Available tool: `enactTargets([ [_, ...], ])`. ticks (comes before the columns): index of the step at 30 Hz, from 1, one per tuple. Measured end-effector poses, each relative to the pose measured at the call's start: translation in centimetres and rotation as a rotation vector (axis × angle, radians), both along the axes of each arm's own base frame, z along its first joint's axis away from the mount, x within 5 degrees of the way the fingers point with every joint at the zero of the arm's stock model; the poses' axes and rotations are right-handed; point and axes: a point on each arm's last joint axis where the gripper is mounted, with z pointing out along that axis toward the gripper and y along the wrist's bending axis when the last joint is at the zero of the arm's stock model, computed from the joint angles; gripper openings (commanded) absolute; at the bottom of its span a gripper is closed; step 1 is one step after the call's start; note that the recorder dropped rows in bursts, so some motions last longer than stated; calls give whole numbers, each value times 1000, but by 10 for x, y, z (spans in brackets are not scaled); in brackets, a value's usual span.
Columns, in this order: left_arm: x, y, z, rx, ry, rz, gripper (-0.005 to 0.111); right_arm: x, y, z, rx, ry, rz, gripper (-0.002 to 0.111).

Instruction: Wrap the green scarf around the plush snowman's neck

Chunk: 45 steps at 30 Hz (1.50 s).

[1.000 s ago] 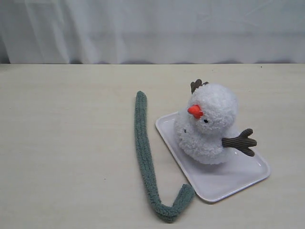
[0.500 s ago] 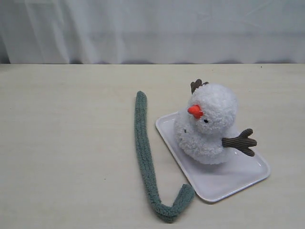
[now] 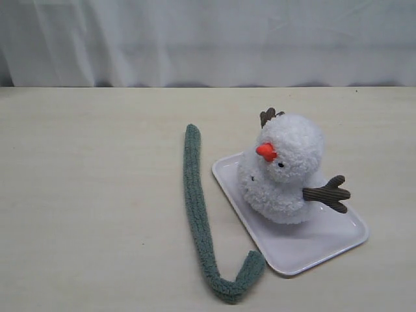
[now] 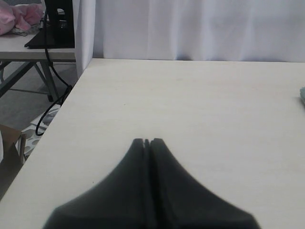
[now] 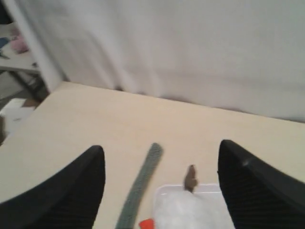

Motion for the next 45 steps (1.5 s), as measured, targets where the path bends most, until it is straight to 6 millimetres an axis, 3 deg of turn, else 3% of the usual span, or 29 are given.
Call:
enactTargets([
  [5,0,0,0,0,0,0,0,29,26,0,-18,25,209,62],
  [10,0,0,0,0,0,0,0,54,79,-23,-160,38,296,62],
  [17,0,0,0,0,0,0,0,78,154,-86,-408,168,257,67],
  [23,0,0,0,0,0,0,0,79,203,-140,-467,345,299,66],
  [34,0,0,0,0,0,0,0,100,232,-237,-566,611,318,66],
  [45,0,0,0,0,0,0,0,106,243,-291,-590,728,285,66],
])
